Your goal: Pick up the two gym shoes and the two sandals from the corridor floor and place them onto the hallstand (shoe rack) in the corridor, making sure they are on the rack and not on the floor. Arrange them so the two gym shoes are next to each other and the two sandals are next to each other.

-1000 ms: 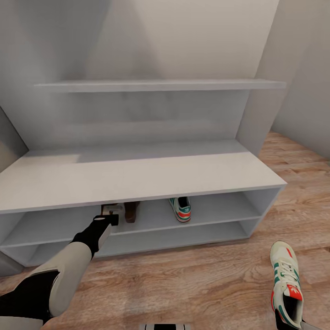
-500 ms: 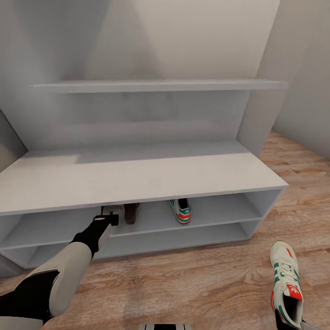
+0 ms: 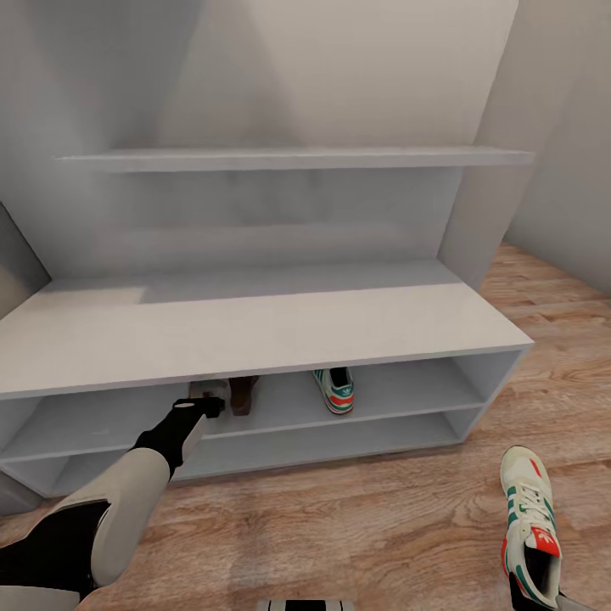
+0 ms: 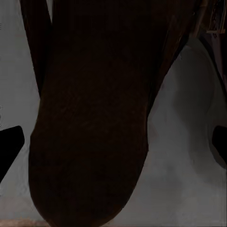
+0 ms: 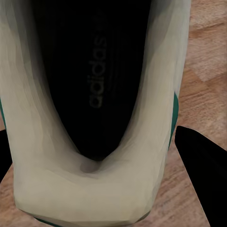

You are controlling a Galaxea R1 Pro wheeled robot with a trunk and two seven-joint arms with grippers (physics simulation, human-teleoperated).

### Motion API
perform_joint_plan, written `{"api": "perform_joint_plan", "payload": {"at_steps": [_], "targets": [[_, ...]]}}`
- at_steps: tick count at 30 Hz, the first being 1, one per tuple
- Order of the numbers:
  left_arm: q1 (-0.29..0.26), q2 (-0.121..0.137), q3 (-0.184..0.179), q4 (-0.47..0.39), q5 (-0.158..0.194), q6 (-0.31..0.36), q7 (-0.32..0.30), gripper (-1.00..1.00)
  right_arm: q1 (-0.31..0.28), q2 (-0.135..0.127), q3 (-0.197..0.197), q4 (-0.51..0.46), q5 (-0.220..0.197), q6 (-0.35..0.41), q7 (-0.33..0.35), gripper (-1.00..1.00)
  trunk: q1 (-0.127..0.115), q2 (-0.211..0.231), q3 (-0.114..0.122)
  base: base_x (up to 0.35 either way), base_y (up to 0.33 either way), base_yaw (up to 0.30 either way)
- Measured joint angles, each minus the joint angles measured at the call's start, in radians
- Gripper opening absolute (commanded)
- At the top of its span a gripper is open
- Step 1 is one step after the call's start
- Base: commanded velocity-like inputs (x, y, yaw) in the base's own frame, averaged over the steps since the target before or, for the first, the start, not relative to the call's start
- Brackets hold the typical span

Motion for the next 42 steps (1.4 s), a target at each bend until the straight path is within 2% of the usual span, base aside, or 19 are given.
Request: {"api": "perform_joint_plan", "payload": {"at_steps": [10,21,24,27,33,36,37,40,42], "targets": [[0.0,0.002,-0.003,-0.001,0.0,-0.002,0.003,1.0,0.0,0.0,0.0,0.0,0.0,0.0,0.0,-1.0,0.0,0.0,0.0,-0.02,0.0,0.0],[0.0,0.001,-0.004,-0.002,0.0,-0.004,0.003,1.0,0.0,0.0,0.0,0.0,0.0,0.0,0.0,-1.0,0.001,0.0,0.0,-0.3,0.0,0.0],[0.0,0.002,-0.005,0.005,-0.001,-0.073,0.003,1.0,0.0,0.0,0.0,0.0,0.0,0.0,0.0,-1.0,0.001,0.0,0.0,-0.336,0.0,0.0],[0.005,0.002,-0.005,0.011,-0.001,-0.099,0.0,1.0,0.0,0.0,0.0,0.0,0.0,0.0,0.0,-1.0,0.001,0.0,0.0,-0.337,0.0,0.0],[0.069,0.002,-0.004,0.001,0.0,-0.126,-0.008,1.0,0.0,0.0,0.001,0.0,0.001,0.0,0.0,-1.0,0.001,0.0,0.0,-0.337,0.0,0.0],[0.108,0.001,-0.006,0.0,0.0,-0.184,-0.012,1.0,0.0,0.0,0.002,0.0,0.001,0.0,0.0,-1.0,0.001,0.0,0.0,-0.337,0.0,0.0],[0.143,0.001,-0.007,-0.002,0.001,-0.239,-0.03,1.0,0.0,0.0,0.002,0.0,0.001,-0.001,0.0,-1.0,0.001,0.0,0.0,-0.337,0.0,0.0],[0.197,0.003,-0.006,-0.002,0.0,-0.303,-0.094,1.0,0.0,0.0,0.002,0.0,0.001,0.0,0.001,-1.0,0.001,0.0,0.0,-0.337,0.0,0.0],[0.245,0.006,-0.007,-0.001,0.0,-0.339,-0.173,1.0,0.0,0.0,0.002,0.0,0.001,-0.001,0.002,-1.0,0.001,0.0,0.0,-0.337,0.0,0.0]]}}
